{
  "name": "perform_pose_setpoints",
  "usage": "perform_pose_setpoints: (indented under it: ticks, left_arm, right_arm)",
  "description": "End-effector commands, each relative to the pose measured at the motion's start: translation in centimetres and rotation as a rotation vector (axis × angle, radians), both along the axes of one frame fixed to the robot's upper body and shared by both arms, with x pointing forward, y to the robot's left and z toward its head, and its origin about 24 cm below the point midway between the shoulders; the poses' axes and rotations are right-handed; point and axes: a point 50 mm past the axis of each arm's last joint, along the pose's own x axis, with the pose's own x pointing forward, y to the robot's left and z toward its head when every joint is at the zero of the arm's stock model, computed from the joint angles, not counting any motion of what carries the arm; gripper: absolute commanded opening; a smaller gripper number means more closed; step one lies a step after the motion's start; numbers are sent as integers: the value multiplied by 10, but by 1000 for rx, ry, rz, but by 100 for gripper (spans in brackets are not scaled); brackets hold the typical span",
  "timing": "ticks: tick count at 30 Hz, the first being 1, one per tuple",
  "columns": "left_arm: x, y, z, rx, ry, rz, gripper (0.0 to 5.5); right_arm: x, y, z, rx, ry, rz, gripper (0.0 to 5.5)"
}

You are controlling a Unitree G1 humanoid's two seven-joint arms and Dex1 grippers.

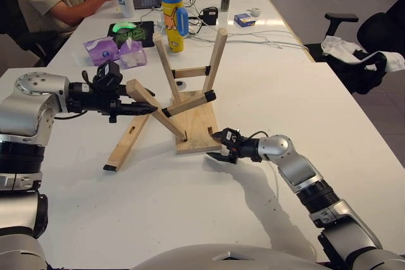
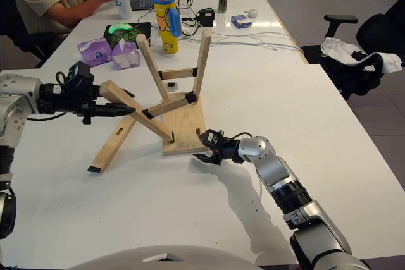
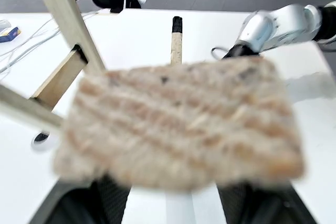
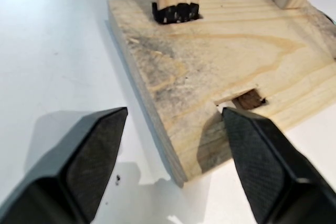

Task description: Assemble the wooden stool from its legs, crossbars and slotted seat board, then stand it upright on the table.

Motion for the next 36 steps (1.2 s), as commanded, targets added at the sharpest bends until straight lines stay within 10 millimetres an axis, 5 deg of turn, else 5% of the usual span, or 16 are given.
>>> perform_pose_setpoints:
  ticks: [1,8,14,21,26,32,36]
  left_arm:
    - [6,2,1,98,5,17,203]
    - [4,-17,-6,10,46,-24,203]
    - [-6,-35,-43,-118,105,-19,203]
    - [-21,-24,-91,-25,140,38,203]
    - [-14,-25,-88,-33,39,71,203]
    - [-7,-18,-67,-99,-25,153,308]
    - [-28,16,-66,-6,-35,278,367]
  right_arm:
    - [-20,1,-29,-55,151,12,335]
    - [-21,3,-31,-48,161,-1,335]
    - [-21,7,-32,-40,167,2,335]
    - [-20,10,-31,-32,169,14,335]
    - [-21,9,-33,-36,180,11,335]
    - [-20,7,-35,-39,194,-12,335]
    - [-20,10,-34,-25,211,-29,335]
